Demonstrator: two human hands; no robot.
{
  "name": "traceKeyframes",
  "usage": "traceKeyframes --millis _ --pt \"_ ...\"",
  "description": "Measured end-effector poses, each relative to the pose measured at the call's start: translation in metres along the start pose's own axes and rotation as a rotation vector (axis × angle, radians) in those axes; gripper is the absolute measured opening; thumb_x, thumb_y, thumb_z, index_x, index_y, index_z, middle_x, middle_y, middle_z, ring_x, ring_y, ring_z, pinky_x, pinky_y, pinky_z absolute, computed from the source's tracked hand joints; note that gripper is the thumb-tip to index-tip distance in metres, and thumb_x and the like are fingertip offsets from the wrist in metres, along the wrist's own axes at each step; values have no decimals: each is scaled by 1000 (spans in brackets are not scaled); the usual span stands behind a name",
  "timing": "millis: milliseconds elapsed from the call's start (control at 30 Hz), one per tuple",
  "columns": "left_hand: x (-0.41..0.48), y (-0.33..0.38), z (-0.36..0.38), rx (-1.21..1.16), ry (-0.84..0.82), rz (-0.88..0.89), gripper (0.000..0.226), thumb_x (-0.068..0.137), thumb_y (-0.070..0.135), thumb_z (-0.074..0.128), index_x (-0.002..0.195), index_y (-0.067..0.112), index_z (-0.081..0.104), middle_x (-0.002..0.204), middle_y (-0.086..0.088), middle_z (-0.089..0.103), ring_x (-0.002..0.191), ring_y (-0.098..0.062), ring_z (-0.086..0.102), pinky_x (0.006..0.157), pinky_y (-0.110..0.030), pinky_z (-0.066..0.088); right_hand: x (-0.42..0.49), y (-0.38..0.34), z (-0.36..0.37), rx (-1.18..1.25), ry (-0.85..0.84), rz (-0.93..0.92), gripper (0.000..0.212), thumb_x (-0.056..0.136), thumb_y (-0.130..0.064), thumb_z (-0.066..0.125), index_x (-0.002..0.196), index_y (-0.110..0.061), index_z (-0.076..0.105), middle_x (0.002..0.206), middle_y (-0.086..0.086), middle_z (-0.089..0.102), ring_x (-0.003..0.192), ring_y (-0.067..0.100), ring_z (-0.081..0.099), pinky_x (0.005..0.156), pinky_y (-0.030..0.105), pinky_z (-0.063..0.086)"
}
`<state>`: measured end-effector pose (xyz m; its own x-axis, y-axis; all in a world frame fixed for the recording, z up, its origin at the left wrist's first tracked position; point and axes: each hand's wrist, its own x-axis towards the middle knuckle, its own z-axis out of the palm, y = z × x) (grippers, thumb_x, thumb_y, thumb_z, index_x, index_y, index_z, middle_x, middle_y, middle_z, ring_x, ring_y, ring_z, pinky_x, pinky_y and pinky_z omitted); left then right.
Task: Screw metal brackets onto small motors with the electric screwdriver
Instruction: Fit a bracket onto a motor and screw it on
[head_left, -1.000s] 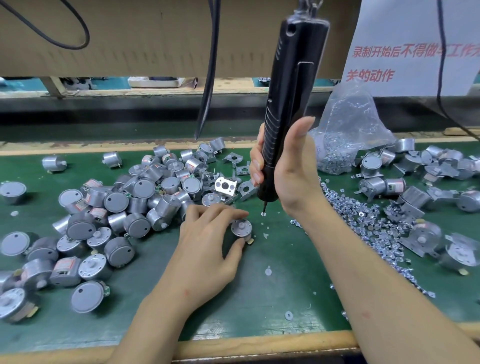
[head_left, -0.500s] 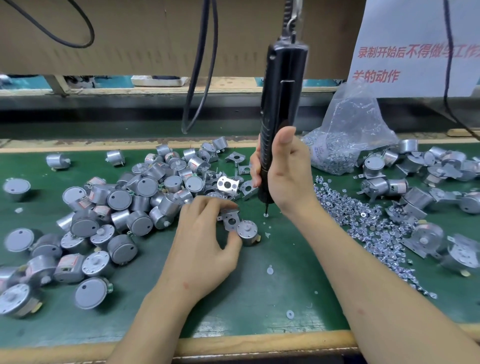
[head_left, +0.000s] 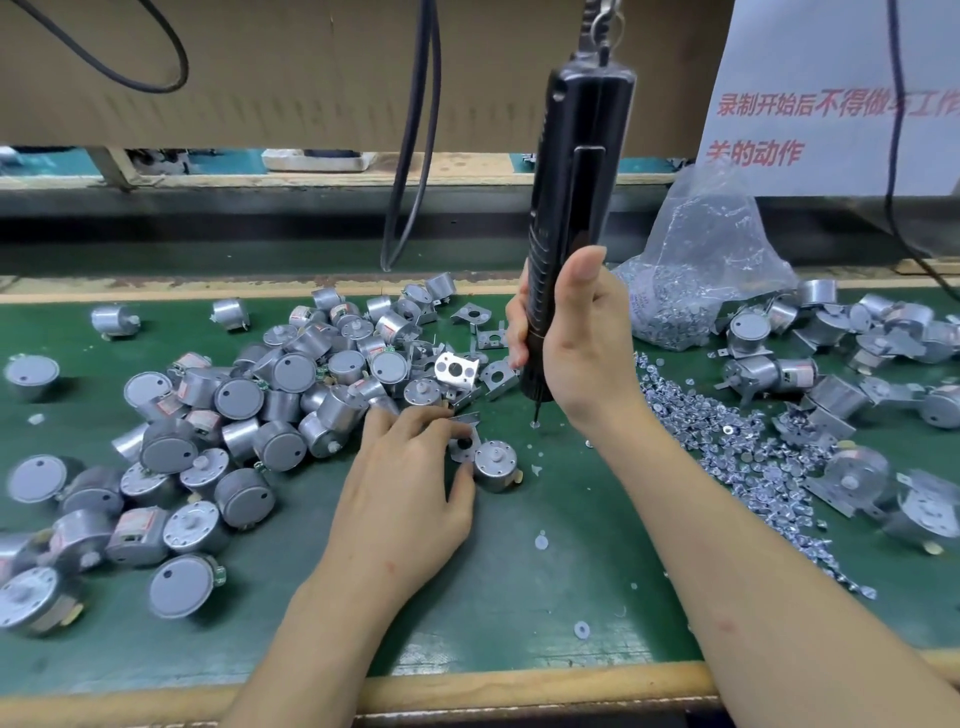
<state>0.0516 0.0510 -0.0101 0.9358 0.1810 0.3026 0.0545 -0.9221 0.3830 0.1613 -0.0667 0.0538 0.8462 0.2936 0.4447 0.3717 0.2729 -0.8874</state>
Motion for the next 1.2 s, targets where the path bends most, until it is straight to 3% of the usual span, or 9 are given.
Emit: traceKeyframes --millis 300,500,567,667,800,967,1200 --pt "2 -5 -2 -99 39 -67 32 83 25 74 112 15 68 111 7 53 110 -14 46 90 -10 22 -3 -8 4 7 0 -12 110 61 -97 45 81 11 44 55 1 46 43 20 46 47 31 40" --pt "2 -2 -9 -237 170 -83 32 81 25 78 111 18 68 109 10 57 97 -10 55 88 -18 41 -4 -13 5 26 7 -25 115 59 -97 46 84 15 42 59 15 42 44 21 44 47 35 39" --pt "1 2 -14 -310 210 -17 31 78 26 79 106 23 66 103 14 58 92 -2 55 83 -11 40 -3 -15 6 34 4 -33 113 61 -95 46 84 15 42 58 13 43 43 21 45 46 39 39" --pt "-2 6 -15 -321 144 109 31 77 23 80 103 26 64 101 18 59 98 -2 56 82 -9 36 -3 -18 6 63 -2 -40 100 66 -91 49 83 7 45 56 4 47 43 21 46 45 38 39" --pt "-3 5 -12 -317 38 144 35 78 26 78 109 28 63 103 19 58 101 -2 58 76 -12 39 -5 -23 7 94 -23 -46 81 70 -88 48 82 -8 51 55 -2 52 42 22 49 45 37 41" --pt "-3 1 -8 -313 -8 130 42 81 32 75 121 31 62 108 18 55 103 -2 57 79 -21 43 -8 -25 10 168 -74 -47 75 72 -87 46 80 -12 52 54 0 51 40 22 46 45 34 41" --pt "-2 0 -6 -321 14 143 40 80 31 78 117 32 62 107 17 55 99 -2 59 76 -22 43 -13 -24 14 234 -162 -8 74 68 -86 46 79 -13 52 53 2 49 39 20 43 44 32 39"
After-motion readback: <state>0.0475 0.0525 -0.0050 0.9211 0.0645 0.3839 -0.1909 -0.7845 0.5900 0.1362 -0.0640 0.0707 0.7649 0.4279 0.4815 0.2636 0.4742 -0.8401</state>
